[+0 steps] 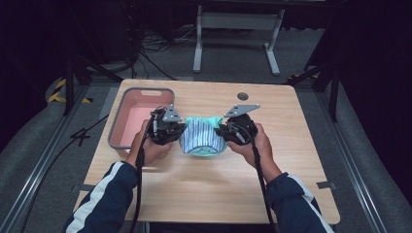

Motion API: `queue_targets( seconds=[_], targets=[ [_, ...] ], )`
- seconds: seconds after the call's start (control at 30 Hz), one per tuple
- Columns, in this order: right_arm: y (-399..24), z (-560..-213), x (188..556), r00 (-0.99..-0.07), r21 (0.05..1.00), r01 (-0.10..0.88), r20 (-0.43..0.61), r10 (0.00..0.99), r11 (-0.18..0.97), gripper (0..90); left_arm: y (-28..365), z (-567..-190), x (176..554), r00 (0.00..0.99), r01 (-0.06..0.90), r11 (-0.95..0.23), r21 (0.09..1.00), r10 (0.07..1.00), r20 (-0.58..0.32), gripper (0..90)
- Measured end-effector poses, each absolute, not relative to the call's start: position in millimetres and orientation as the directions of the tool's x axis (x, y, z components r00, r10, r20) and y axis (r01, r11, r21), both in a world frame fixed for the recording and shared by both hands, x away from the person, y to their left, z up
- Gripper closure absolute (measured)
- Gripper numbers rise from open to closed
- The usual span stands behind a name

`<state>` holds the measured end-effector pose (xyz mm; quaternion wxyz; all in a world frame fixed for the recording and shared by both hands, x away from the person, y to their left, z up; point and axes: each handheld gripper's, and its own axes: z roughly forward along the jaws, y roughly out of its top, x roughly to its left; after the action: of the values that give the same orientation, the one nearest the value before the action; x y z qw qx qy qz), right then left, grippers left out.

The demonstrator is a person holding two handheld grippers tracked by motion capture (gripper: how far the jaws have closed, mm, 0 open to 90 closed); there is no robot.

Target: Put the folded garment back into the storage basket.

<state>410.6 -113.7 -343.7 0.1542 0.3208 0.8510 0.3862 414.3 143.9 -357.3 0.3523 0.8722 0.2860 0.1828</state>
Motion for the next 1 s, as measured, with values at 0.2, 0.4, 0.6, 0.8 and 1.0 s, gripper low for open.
queue_targets(
  seconds=[0.2, 0.4, 0.6, 0.8, 1.0],
  targets=[
    [-92.4, -343.5, 417.8, -0.767, 0.76, 0.416, -0.001, 0.641, 0.499, 80.2, 165.3, -347.6, 412.1, 0.751, 0.38, -0.583, 0.718, 0.648, 0.129, 82.2],
    [-73.2, -344.2, 423.8, -0.777, 0.759, 0.412, 0.003, 0.63, 0.504, 80.2, 179.9, -344.6, 412.2, 0.736, 0.383, -0.587, 0.713, 0.661, 0.148, 82.2],
    [-52.9, -340.7, 426.4, -0.794, 0.766, 0.391, 0.001, 0.608, 0.51, 80.2, 198.8, -337.9, 411.1, 0.711, 0.399, -0.568, 0.72, 0.687, 0.147, 82.2],
    [-36.1, -332.5, 432.2, -0.802, 0.779, 0.376, 0.003, 0.597, 0.501, 80.2, 216.0, -327.0, 407.8, 0.688, 0.397, -0.548, 0.736, 0.709, 0.157, 82.2],
    [-13.4, -329.5, 436.2, -0.814, 0.784, 0.362, 0.001, 0.581, 0.505, 80.2, 230.7, -320.6, 408.3, 0.663, 0.413, -0.545, 0.73, 0.729, 0.169, 82.3]
  ],
)
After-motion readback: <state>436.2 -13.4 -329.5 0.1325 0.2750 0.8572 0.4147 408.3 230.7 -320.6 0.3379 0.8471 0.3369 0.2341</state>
